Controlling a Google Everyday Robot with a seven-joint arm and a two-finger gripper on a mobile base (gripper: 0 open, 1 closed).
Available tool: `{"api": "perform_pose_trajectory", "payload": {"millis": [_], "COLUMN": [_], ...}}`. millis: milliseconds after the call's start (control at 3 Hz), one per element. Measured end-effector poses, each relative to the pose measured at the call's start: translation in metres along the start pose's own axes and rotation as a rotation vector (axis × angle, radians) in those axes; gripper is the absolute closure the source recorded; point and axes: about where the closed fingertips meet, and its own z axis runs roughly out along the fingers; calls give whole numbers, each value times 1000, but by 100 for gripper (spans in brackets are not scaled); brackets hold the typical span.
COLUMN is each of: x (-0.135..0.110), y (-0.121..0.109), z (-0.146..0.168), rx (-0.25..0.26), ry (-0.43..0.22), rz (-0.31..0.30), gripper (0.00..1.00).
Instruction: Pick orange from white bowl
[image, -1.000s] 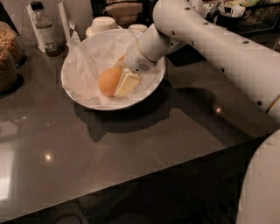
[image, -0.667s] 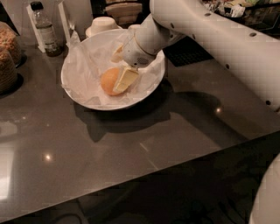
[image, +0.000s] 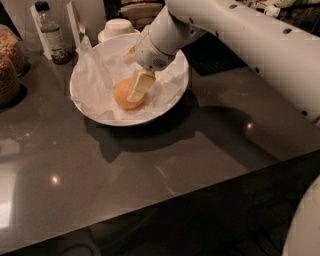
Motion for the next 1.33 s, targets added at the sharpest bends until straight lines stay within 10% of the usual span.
{"api": "perform_pose_trajectory", "payload": {"millis": [1000, 1333], "x": [4, 4], "y": [17, 17], "z": [36, 36], "rx": [-108, -109], "ry": [-26, -26], "rz": [37, 37], "gripper": [26, 45]}}
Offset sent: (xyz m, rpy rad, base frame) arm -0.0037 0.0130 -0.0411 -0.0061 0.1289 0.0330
